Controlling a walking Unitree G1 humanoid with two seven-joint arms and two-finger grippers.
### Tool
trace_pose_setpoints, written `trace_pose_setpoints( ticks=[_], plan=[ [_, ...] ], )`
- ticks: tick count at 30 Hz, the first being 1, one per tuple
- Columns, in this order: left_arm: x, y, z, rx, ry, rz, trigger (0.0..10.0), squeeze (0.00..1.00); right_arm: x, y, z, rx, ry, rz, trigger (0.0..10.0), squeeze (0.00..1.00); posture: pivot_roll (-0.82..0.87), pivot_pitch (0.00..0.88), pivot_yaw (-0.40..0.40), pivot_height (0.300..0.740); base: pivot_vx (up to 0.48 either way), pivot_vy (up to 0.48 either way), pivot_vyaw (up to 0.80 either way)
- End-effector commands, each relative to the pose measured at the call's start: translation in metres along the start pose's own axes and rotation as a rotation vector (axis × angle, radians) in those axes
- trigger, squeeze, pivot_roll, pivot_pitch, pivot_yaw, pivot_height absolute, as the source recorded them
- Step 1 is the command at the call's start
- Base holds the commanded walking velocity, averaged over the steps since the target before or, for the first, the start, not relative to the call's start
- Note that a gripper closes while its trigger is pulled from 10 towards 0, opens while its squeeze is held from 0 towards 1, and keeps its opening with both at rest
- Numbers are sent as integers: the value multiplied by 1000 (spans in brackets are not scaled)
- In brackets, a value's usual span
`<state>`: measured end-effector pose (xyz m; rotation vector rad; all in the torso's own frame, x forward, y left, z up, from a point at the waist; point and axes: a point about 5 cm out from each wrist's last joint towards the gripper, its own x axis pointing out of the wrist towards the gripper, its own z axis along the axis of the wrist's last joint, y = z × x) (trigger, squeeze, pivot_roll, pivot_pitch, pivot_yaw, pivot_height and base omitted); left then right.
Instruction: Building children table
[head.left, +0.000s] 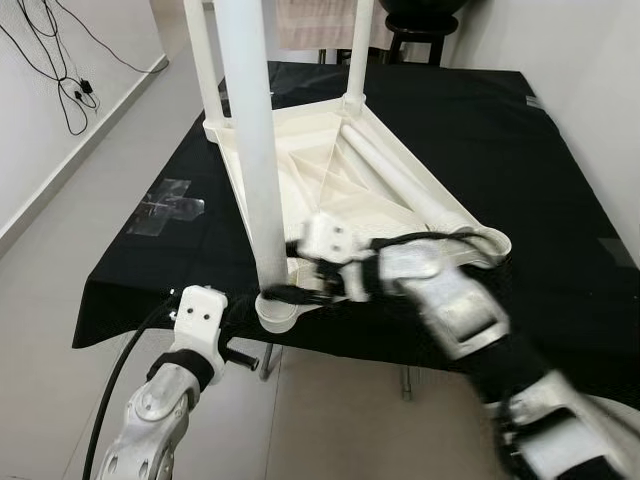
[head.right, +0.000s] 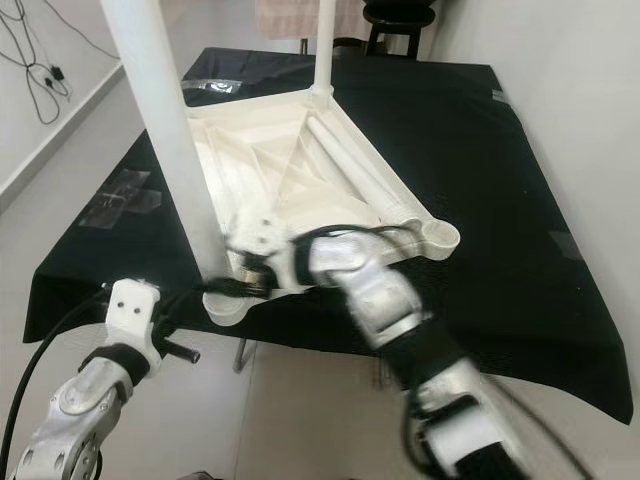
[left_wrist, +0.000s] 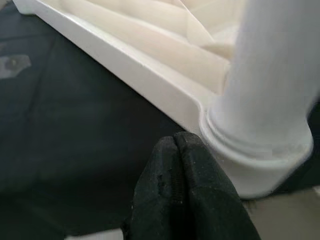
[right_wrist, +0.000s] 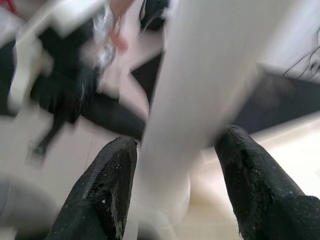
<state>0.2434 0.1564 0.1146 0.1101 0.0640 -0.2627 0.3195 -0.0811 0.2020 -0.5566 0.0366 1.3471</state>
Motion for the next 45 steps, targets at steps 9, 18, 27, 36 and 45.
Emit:
trace_pose_setpoints(
  ticks=[9, 18, 27, 36, 45],
  plan=[
    [-15, -6, -4, 35, 28, -19, 10000, 0, -25, -13, -26, -17, 135, 59, 10000, 0, 116, 102, -28, 740, 0, 0, 0],
    [-18, -8, -6, 44, 40, -23, 10000, 0, -23, -37, -54, -179, 493, -62, 10000, 0, 117, 104, -30, 740, 0, 0, 0],
    [-21, -11, -5, 47, 43, -26, 10000, 0, -13, -41, -53, -214, 577, 55, 10000, 0, 130, 110, -48, 740, 0, 0, 0],
    [-22, -12, -5, 39, 43, -16, 10000, 0, -14, -49, -52, -223, 638, 91, 0, 0, 128, 116, -66, 740, 0, 0, 0],
    [-22, -14, -4, 39, 41, -18, 10000, 0, 12, -45, -49, -139, 562, 50, 0, 0, 125, 118, -68, 740, 0, 0, 0]
  ],
)
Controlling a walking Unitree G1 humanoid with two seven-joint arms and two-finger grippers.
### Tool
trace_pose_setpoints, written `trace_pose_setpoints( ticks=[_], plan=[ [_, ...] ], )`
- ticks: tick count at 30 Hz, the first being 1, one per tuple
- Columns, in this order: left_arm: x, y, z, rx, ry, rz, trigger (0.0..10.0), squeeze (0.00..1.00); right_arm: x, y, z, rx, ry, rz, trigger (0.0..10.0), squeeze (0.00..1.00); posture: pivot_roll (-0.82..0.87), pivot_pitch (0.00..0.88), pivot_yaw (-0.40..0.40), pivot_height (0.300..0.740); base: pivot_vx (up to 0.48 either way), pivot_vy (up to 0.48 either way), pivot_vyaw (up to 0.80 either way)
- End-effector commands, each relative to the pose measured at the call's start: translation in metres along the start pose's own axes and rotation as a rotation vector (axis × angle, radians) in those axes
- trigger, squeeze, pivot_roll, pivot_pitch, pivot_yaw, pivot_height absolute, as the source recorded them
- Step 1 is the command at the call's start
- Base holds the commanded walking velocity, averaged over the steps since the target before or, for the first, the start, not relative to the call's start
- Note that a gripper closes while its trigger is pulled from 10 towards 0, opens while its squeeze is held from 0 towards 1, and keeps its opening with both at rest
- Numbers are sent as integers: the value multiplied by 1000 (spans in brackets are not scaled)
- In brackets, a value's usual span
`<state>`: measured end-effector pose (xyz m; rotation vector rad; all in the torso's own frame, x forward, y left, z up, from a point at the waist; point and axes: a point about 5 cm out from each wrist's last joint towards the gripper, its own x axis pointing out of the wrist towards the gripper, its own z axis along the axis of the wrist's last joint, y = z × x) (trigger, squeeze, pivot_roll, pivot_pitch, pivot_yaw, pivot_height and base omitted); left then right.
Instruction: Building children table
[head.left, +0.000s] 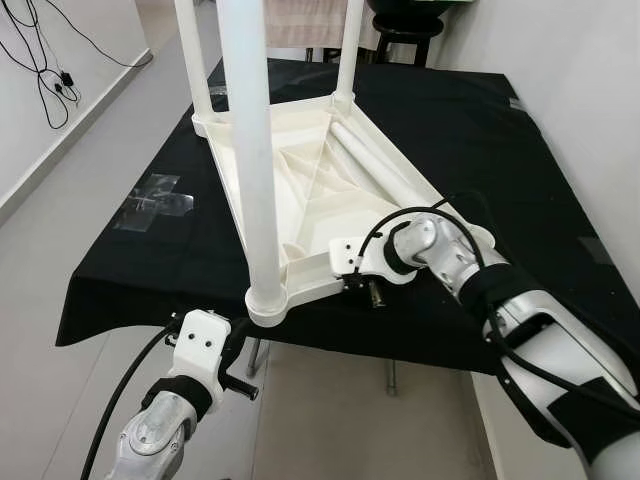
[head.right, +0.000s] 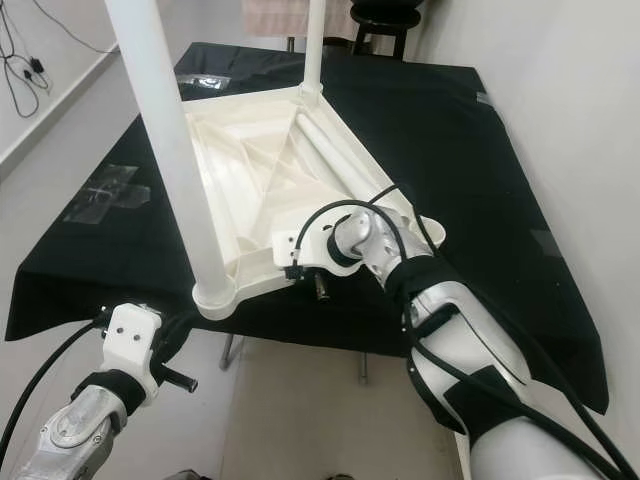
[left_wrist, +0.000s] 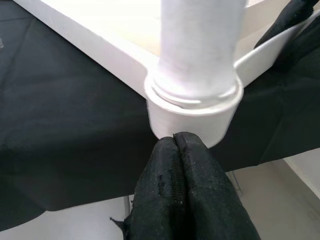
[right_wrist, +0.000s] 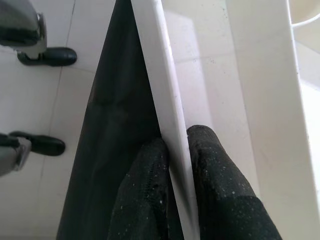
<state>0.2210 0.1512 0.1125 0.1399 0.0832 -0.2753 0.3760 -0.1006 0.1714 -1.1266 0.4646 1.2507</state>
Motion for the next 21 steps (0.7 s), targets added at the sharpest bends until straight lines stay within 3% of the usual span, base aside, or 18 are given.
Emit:
trace_pose_setpoints(
  ticks=[1, 7, 10, 15, 16, 17, 18, 19, 20, 21],
  plan=[
    [-2, -3, -2, 12, 19, -6, 10000, 0, 5, -2, 7, 69, -76, -56, 0, 0, 125, 118, -68, 740, 0, 0, 0],
    [-1, -4, -2, 21, 20, -15, 10000, 0, 18, -7, 53, 214, -392, -111, 0, 0, 126, 112, -64, 740, 0, 0, 0],
    [-1, -4, -2, 25, 20, -20, 10000, 0, 19, -7, 66, 195, -460, -122, 0, 0, 126, 109, -62, 740, 0, 0, 0],
    [0, -5, -3, 32, 23, -29, 10000, 0, 27, -5, 113, 175, -641, -195, 0, 0, 123, 104, -54, 740, 0, 0, 0],
    [0, -5, -3, 33, 23, -30, 10000, 0, 27, -6, 120, 181, -667, -213, 2627, 0, 123, 104, -54, 740, 0, 0, 0],
    [0, -5, -3, 33, 23, -30, 10000, 0, 27, -6, 120, 181, -667, -213, 2627, 0, 123, 104, -54, 740, 0, 0, 0],
    [1, -6, -3, 36, 23, -34, 10000, 0, 29, -6, 128, 175, -682, -244, 5176, 0, 124, 102, -50, 740, 0, 0, 0],
    [1, -6, -3, 36, 23, -34, 10000, 0, 29, -6, 128, 175, -682, -244, 5176, 0, 124, 102, -50, 740, 0, 0, 0],
    [1, -6, -3, 39, 24, -37, 10000, 0, 32, -6, 136, 164, -680, -275, 10000, 0, 125, 102, -48, 740, 0, 0, 0],
    [1, -6, -3, 39, 24, -37, 10000, 0, 32, -6, 136, 164, -680, -275, 10000, 0, 125, 102, -48, 740, 0, 0, 0]
  ],
)
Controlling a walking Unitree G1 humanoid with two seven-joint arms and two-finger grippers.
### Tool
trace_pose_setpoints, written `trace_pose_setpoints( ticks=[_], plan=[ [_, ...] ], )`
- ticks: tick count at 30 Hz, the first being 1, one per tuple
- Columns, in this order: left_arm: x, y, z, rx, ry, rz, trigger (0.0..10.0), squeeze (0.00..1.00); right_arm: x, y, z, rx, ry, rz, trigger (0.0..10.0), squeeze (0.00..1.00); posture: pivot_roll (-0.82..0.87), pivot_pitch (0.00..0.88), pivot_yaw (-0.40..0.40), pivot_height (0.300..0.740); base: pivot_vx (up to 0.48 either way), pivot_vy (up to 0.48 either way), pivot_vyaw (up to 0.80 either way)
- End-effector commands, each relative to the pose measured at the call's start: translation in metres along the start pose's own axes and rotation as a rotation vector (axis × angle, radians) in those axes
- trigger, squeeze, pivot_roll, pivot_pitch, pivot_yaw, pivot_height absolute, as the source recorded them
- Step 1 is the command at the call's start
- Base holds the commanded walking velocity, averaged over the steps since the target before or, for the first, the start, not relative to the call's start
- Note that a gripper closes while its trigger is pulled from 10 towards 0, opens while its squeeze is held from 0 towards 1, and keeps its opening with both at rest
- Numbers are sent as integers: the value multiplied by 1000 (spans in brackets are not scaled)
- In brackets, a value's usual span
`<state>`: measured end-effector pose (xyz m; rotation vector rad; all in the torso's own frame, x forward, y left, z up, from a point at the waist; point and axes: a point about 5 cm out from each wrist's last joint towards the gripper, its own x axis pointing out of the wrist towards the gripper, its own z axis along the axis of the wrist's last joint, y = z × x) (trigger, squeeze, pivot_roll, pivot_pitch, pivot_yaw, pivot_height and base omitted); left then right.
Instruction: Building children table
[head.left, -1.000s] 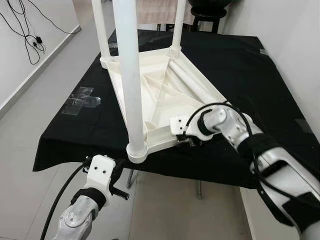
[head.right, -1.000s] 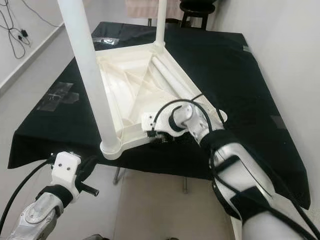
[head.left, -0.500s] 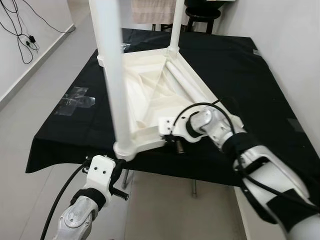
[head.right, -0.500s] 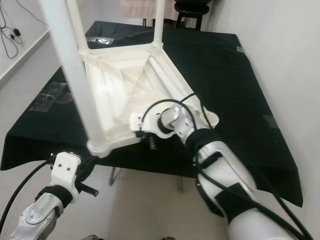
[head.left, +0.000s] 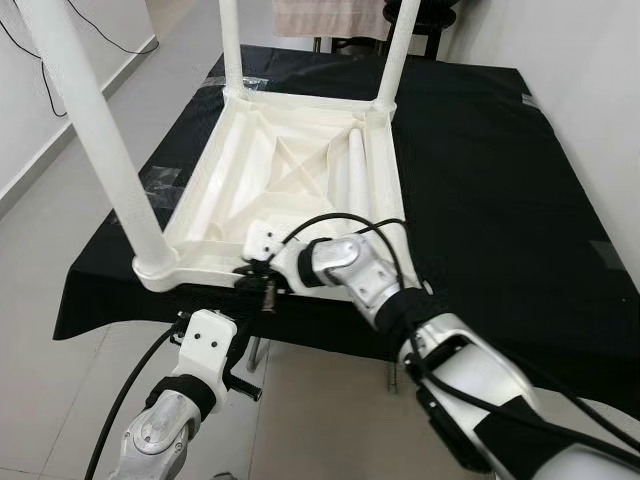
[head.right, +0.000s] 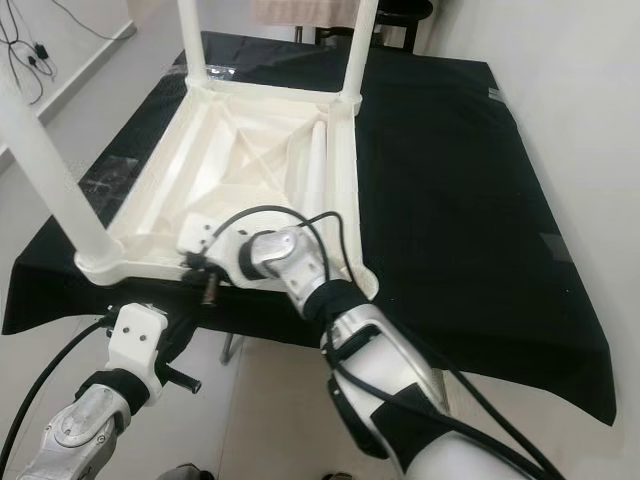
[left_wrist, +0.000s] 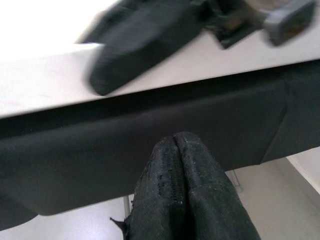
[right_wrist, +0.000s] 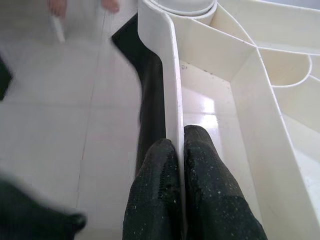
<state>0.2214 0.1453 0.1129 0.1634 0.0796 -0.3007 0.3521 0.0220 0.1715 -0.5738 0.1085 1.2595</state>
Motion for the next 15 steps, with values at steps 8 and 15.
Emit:
trace_pose_setpoints(
  ticks=[8, 15],
  plan=[
    [-1, -1, -4, 17, 27, -15, 10000, 0, 12, -16, 48, -176, -94, -308, 10000, 722, 130, 107, -50, 740, 0, 0, 0],
    [-1, -2, -4, 12, 27, -12, 10000, 0, 3, -32, 43, -310, -8, -488, 10000, 631, 124, 111, -48, 740, 0, 0, 0]
  ],
)
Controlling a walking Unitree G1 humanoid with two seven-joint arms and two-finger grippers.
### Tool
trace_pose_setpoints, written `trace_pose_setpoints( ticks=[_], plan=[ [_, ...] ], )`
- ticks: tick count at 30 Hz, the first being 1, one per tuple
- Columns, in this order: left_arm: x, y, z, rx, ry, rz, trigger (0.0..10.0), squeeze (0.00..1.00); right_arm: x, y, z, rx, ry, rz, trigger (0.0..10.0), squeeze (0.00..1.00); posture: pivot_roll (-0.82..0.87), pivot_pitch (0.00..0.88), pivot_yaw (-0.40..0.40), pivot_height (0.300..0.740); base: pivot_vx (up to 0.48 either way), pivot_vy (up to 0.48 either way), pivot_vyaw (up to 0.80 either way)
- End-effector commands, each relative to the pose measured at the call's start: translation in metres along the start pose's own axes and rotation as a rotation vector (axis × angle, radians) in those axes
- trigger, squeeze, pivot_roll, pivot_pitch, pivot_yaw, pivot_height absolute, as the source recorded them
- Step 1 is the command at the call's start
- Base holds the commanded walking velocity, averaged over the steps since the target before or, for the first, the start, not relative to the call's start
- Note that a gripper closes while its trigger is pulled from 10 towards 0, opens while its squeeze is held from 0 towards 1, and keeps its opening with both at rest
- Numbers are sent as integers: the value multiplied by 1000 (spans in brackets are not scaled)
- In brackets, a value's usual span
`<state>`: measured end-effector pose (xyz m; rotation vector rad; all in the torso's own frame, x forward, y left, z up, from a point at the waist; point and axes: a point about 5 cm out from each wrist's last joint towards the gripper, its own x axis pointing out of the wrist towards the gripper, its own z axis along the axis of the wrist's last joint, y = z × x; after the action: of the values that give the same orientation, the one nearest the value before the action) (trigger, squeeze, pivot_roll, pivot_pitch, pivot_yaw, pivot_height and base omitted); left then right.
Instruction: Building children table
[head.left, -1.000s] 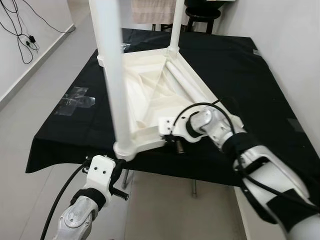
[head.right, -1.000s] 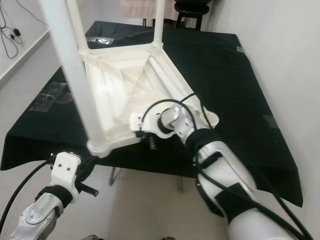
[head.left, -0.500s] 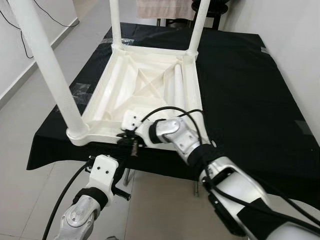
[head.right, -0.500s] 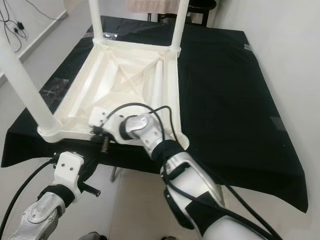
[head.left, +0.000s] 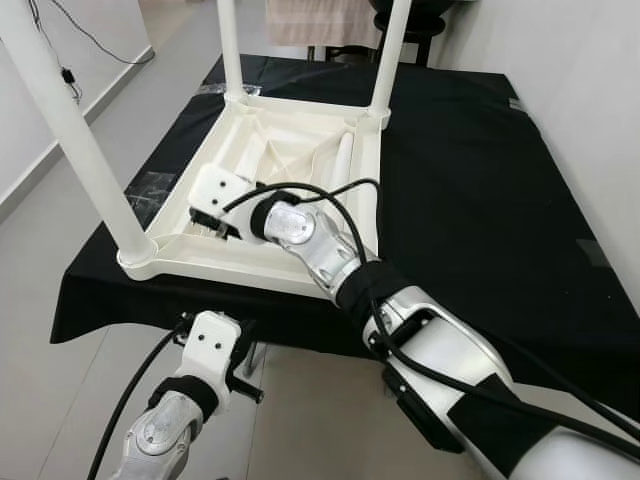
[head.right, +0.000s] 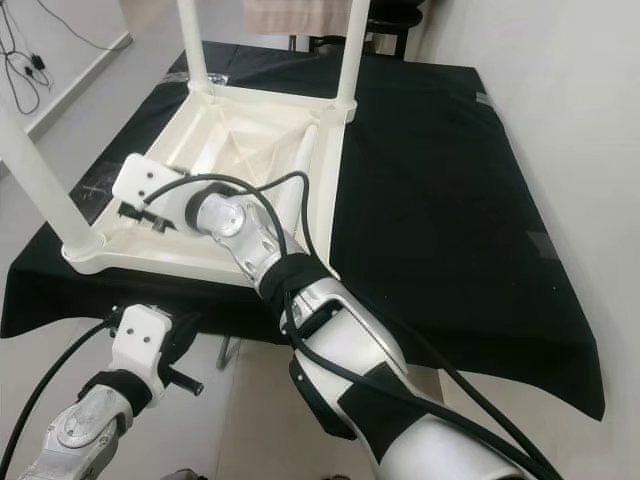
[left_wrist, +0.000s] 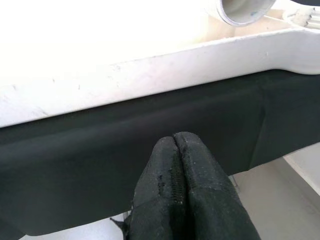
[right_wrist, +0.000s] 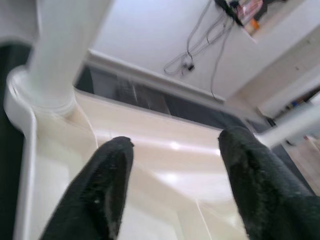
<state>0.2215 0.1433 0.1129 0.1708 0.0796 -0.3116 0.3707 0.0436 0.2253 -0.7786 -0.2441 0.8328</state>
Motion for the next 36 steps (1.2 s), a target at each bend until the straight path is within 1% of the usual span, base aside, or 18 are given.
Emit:
trace_pose_setpoints(
  ticks=[1, 2, 4, 5, 7, 8, 9, 11, 13, 14, 16, 17, 21, 25, 28, 30, 31, 36],
  plan=[
    [-1, 0, -4, 4, 26, -3, 10000, 0, -3, 1, -11, 3, 30, 7, 10000, 0, 122, 112, -47, 740, 0, 0, 0],
    [-1, 0, -4, 4, 26, -3, 10000, 0, -3, 1, -11, 3, 30, 7, 10000, 0, 122, 112, -47, 740, 0, 0, 0],
    [-1, 0, -4, 2, 27, -4, 10000, 0, -8, 12, -12, 94, -41, 181, 10000, 0, 119, 112, -44, 740, 0, 0, 0],
    [-1, 0, -4, 2, 27, -4, 10000, 0, -8, 12, -12, 94, -41, 181, 10000, 0, 119, 112, -44, 740, 0, 0, 0],
    [-1, 0, -4, 1, 27, -4, 10000, 0, -18, 26, -15, 191, -130, 382, 10000, 0, 115, 114, -43, 740, 0, 0, 0],
    [-1, 0, -4, 1, 27, -4, 10000, 0, -18, 26, -15, 191, -130, 382, 10000, 0, 115, 114, -43, 740, 0, 0, 0],
    [-1, 0, -4, 0, 27, -4, 10000, 0, -24, 33, -19, 227, -155, 473, 10000, 0, 113, 113, -43, 740, 0, 0, 0],
    [-1, 0, -4, 0, 27, -4, 10000, 0, -24, 33, -19, 227, -155, 473, 10000, 0, 113, 113, -43, 740, 0, 0, 0],
    [0, 0, -4, -2, 27, -4, 10000, 0, -41, 43, -32, 305, -183, 624, 10000, 0, 108, 113, -38, 740, 0, 0, 0],
    [0, 0, -4, -2, 27, -4, 10000, 0, -41, 43, -32, 305, -183, 624, 10000, 0, 108, 113, -38, 740, 0, 0, 0],
    [0, 1, -4, -2, 27, -6, 10000, 0, -53, 49, -46, 335, -156, 691, 10000, 0, 107, 115, -35, 740, 0, 0, 0],
    [0, 1, -4, -2, 27, -6, 10000, 0, -53, 49, -46, 335, -156, 691, 10000, 0, 107, 115, -35, 740, 0, 0, 0],
    [0, 0, -4, -2, 28, -10, 10000, 0, -55, 56, -70, 362, 8, 680, 10000, 0, 109, 116, -30, 740, 0, 0, 0],
    [0, 0, -4, -2, 28, -10, 10000, 0, -56, 57, -77, 369, 76, 675, 10000, 0, 110, 117, -31, 740, 0, 0, 0],
    [0, 0, -4, -4, 28, -8, 10000, 0, -51, 50, -84, 390, 183, 567, 10000, 0, 109, 117, -33, 740, 0, 0, 0],
    [0, 0, -4, -5, 28, -8, 10000, 0, -50, 48, -85, 390, 204, 542, 10000, 0, 109, 117, -33, 740, 0, 0, 0],
    [0, 0, -4, -6, 28, -8, 10000, 0, -50, 41, -90, 379, 267, 485, 10000, 0, 106, 119, -32, 740, 0, 0, 0],
    [1, 0, -4, -8, 28, -9, 10000, 0, -51, 34, -94, 376, 323, 425, 10000, 0, 102, 120, -33, 740, 0, 0, 0]
  ],
)
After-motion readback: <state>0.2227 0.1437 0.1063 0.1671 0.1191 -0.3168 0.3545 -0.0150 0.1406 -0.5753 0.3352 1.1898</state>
